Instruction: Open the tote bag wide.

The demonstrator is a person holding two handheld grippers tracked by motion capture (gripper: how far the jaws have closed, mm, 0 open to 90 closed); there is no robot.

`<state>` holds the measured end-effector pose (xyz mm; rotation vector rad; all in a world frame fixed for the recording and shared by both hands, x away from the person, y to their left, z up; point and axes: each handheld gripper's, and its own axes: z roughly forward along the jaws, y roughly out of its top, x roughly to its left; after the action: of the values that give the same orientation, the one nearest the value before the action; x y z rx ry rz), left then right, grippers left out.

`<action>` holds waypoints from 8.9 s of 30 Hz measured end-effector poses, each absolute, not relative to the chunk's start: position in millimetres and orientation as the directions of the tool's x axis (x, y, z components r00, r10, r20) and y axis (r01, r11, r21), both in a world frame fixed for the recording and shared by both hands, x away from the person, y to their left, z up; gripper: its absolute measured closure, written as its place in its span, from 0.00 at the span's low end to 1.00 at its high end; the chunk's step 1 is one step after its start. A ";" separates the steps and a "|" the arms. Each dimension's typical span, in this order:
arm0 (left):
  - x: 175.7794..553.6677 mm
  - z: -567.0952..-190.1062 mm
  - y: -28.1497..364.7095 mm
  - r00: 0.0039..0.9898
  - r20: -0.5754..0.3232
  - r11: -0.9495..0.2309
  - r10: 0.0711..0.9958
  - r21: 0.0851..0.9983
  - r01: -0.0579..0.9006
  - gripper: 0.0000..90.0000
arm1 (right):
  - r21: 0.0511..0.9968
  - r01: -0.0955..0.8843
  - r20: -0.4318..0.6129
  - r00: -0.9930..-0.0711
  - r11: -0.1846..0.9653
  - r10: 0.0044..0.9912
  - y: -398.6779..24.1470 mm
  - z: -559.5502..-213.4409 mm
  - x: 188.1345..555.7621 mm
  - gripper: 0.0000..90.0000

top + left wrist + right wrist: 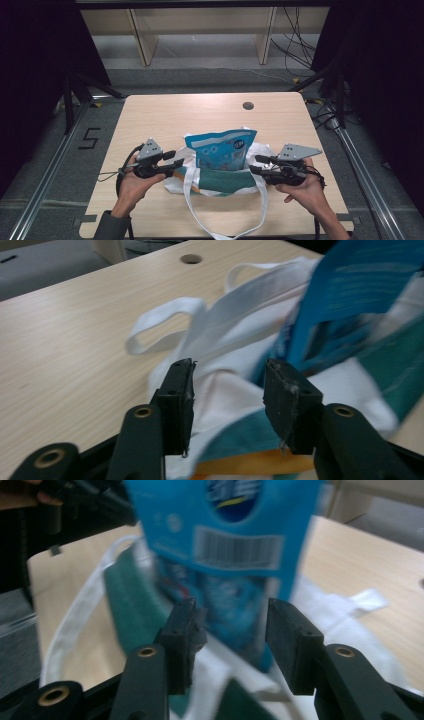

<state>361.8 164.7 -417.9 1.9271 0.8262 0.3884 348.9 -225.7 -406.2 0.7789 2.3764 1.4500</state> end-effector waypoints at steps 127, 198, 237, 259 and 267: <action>407.0 -509.3 134.8 0.686 0.004 -0.474 0.728 0.726 0.499 0.96 | 0.619 0.454 -0.043 -0.795 0.640 0.606 -201.3 -500.5 407.4 1.00; 389.7 -463.0 158.4 0.613 -0.085 -0.303 0.785 0.811 0.500 0.37 | 0.800 0.467 0.045 -0.672 0.376 0.740 -239.3 -446.4 426.1 0.51; 323.8 -490.6 177.9 0.614 -0.049 -0.333 0.788 0.805 0.491 0.30 | 0.814 0.411 0.003 -0.709 0.410 0.705 -239.2 -446.3 388.9 0.46; 295.9 -490.8 168.7 0.647 -0.050 -0.338 0.761 0.820 0.461 0.21 | 0.803 0.476 0.060 -0.664 0.359 0.745 -260.6 -463.5 345.1 0.38; 287.0 -492.6 164.5 0.650 -0.091 -0.314 0.754 0.820 0.478 0.21 | 0.790 0.515 0.102 -0.644 0.332 0.758 -266.7 -474.3 329.5 0.37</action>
<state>287.0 164.5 -492.6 1.9754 0.9633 0.3903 329.5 -266.7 -474.3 1.1425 2.3150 1.2119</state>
